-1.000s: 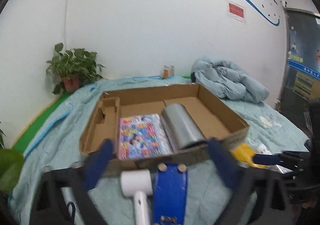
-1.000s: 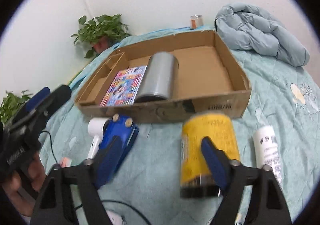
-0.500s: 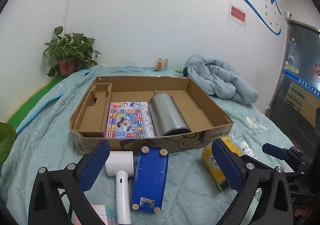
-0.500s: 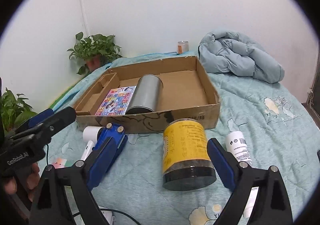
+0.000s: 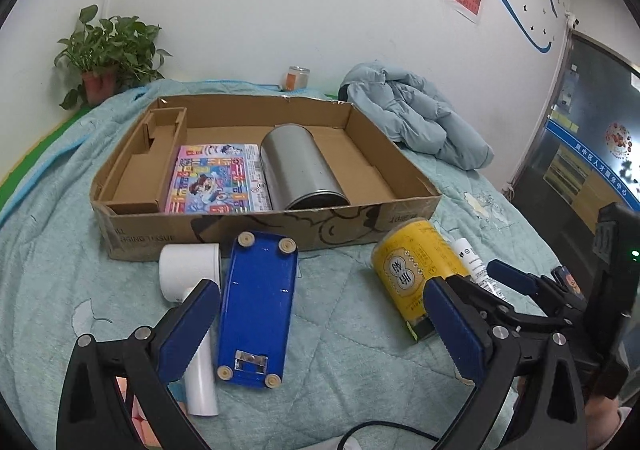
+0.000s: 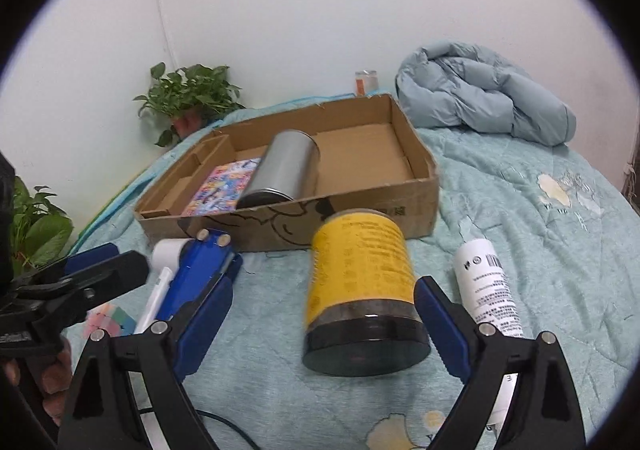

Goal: Organize rigid objects
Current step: 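Grasp the yellow-labelled jar with both grippers, then carry the yellow jar into the box and set it beside the silver canister, then release the jar and move the right gripper to the white spray bottle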

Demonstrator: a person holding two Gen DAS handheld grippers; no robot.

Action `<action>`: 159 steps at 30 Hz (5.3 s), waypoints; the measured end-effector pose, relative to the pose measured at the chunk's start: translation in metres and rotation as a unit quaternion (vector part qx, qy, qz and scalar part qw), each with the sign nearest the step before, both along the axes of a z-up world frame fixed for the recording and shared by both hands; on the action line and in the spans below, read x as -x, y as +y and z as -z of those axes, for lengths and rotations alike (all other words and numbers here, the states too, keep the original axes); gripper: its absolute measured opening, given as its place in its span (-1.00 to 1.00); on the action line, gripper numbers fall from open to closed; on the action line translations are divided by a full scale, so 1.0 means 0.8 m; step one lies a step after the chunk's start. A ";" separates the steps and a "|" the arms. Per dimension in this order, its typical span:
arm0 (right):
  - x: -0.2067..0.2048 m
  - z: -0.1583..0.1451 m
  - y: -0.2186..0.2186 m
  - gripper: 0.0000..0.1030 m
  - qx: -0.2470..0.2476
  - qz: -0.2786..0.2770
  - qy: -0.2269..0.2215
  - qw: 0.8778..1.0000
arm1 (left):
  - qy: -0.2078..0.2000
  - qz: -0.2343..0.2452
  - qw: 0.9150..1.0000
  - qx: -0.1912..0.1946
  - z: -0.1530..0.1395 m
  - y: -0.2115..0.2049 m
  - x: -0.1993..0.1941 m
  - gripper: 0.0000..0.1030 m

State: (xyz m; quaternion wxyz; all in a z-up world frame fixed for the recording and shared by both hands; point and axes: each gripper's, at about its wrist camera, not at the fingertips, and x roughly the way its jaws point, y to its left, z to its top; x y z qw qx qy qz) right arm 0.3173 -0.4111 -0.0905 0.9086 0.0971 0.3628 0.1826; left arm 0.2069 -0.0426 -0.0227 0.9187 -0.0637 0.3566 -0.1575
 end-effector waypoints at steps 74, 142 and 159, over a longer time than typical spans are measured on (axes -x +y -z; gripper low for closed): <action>-0.039 -0.009 0.029 0.68 -0.084 -0.125 0.079 0.985 | 0.151 0.111 0.971 0.148 -0.005 -0.037 -0.106 0.53; -0.010 -0.054 0.029 -0.72 0.111 -0.065 -0.035 0.991 | -0.151 -0.152 0.968 -0.129 -0.154 0.104 0.065 0.98; 0.062 -0.050 0.003 0.86 0.048 -0.085 -0.039 0.994 | -0.075 -0.092 0.993 -0.024 -0.059 0.080 0.143 0.99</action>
